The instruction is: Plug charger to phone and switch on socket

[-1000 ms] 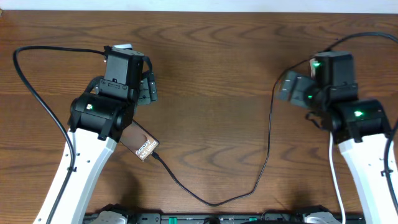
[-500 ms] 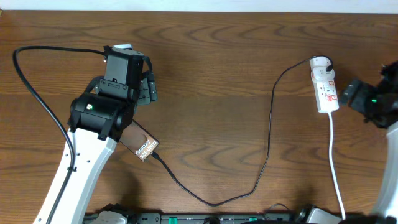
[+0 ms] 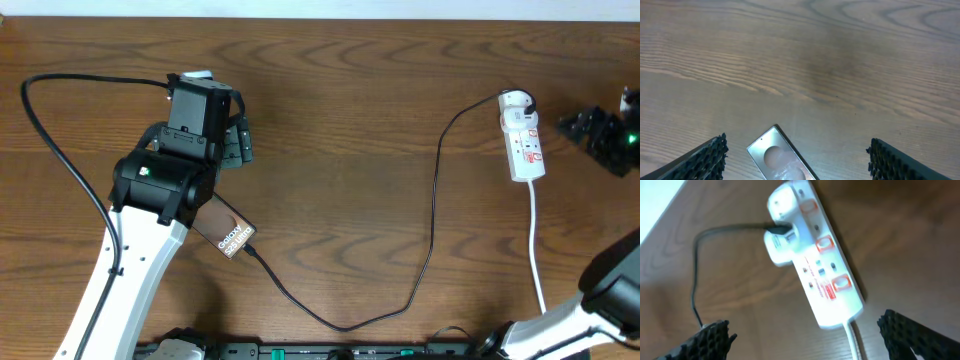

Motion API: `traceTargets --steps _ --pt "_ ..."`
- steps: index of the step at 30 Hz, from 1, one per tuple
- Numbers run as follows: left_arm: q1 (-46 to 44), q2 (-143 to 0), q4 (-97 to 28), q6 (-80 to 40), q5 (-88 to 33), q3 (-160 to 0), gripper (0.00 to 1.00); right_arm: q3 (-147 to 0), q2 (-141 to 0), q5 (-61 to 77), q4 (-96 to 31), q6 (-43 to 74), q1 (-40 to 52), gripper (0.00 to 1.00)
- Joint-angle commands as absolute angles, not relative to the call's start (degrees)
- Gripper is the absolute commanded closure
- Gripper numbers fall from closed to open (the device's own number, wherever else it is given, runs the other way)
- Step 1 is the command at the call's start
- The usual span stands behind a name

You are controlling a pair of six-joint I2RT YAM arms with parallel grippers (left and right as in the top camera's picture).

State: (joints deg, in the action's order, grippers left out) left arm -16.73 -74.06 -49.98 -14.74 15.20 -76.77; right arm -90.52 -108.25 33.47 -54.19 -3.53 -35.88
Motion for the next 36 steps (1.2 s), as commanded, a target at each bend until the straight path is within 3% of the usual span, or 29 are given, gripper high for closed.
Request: traceTargets --steps 1,10,23,30,32,36 --pt "-16.84 -74.26 -50.11 -13.98 16.12 -77.69 0.12 -99.0 -112.33 35.2 -55.18 -5.45 -33.69 0.05" --pt "-16.84 -74.26 -50.13 -13.98 16.1 -77.69 0.12 -105.93 -119.17 24.36 -56.31 -8.27 -28.1 0.01" --pt "-16.84 -74.26 -50.13 -13.98 16.12 -77.69 0.12 -105.86 -125.71 28.38 -56.6 -13.87 -25.36 0.01" --pt "-16.84 -74.26 -50.13 -13.98 16.1 -77.69 0.12 -105.86 -127.96 30.98 -56.31 -16.99 -23.92 0.07" --pt "-16.84 -74.26 -50.11 -13.98 16.12 -77.69 0.12 -105.86 -127.96 30.96 -56.05 -17.21 -23.79 0.01" --pt "-16.84 -74.26 -50.13 -13.98 16.12 -77.69 0.12 -105.86 -128.05 30.65 -55.46 -17.21 -23.79 0.01"
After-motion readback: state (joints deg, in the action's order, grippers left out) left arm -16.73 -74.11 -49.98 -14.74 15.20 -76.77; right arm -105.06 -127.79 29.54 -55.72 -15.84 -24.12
